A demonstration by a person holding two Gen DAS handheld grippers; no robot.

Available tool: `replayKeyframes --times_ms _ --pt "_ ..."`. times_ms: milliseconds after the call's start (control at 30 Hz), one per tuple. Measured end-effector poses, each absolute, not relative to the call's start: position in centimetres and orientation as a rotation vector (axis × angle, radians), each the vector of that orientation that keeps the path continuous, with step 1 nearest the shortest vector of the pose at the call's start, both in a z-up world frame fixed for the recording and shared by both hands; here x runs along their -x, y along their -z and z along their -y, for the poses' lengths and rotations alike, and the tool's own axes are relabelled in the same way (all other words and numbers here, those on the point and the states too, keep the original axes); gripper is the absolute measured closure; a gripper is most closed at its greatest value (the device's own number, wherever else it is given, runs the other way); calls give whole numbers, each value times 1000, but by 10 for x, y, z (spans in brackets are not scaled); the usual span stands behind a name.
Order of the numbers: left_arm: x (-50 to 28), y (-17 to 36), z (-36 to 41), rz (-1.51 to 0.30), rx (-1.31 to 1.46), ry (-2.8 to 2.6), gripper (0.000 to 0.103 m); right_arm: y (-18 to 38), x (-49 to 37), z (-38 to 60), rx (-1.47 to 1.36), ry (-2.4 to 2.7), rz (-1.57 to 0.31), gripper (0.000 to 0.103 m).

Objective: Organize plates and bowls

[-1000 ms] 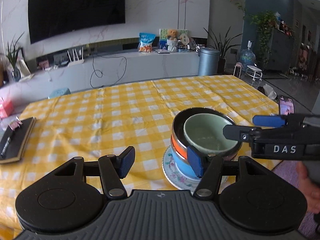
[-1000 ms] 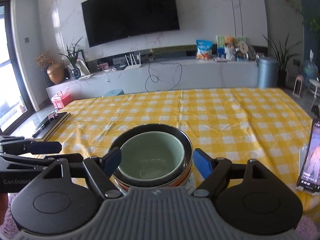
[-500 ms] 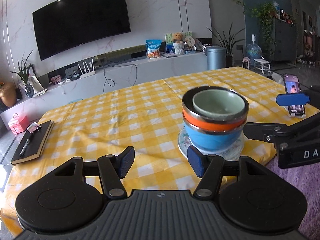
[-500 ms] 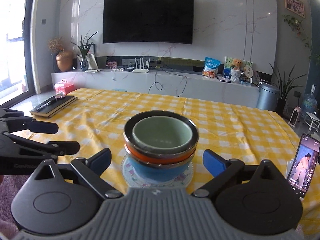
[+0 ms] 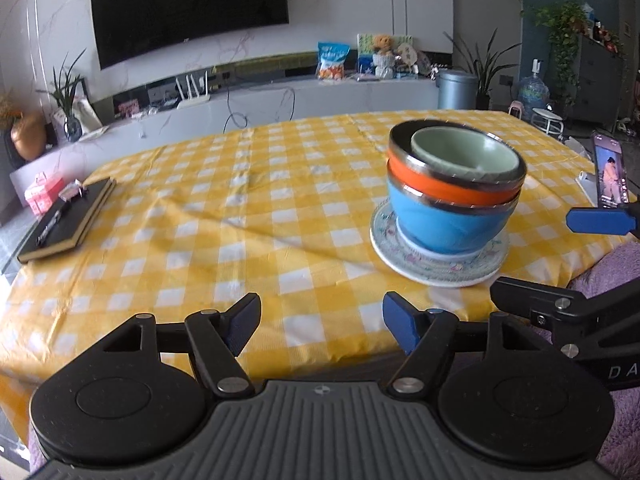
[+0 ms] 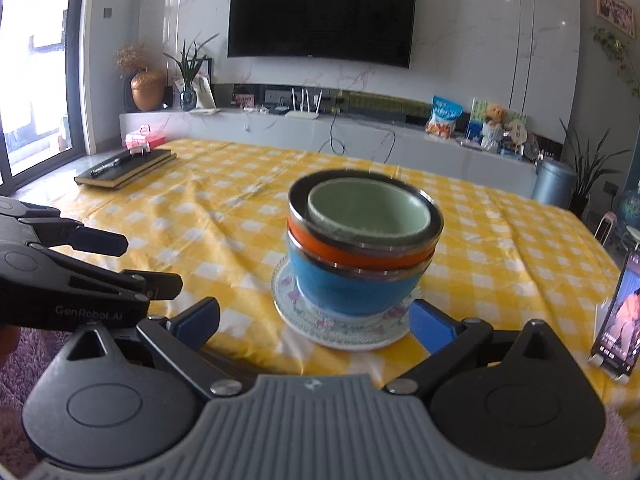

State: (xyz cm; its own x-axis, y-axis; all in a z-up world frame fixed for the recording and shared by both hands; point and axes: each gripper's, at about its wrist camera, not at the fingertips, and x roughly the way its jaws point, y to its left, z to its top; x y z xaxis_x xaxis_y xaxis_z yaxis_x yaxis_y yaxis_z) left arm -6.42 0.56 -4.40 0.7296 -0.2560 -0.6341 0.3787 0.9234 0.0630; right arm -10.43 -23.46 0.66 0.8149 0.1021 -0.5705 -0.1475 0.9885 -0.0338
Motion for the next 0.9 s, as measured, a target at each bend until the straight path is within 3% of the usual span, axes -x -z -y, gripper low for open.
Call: replayKeyframes --times_ms 333,900 --pt "63 55 -2 -736 -221 338 17 10 97 242 41 -96 -693 4" --pt "64 54 -2 -749 -226 330 16 11 97 246 20 -90 -690 4"
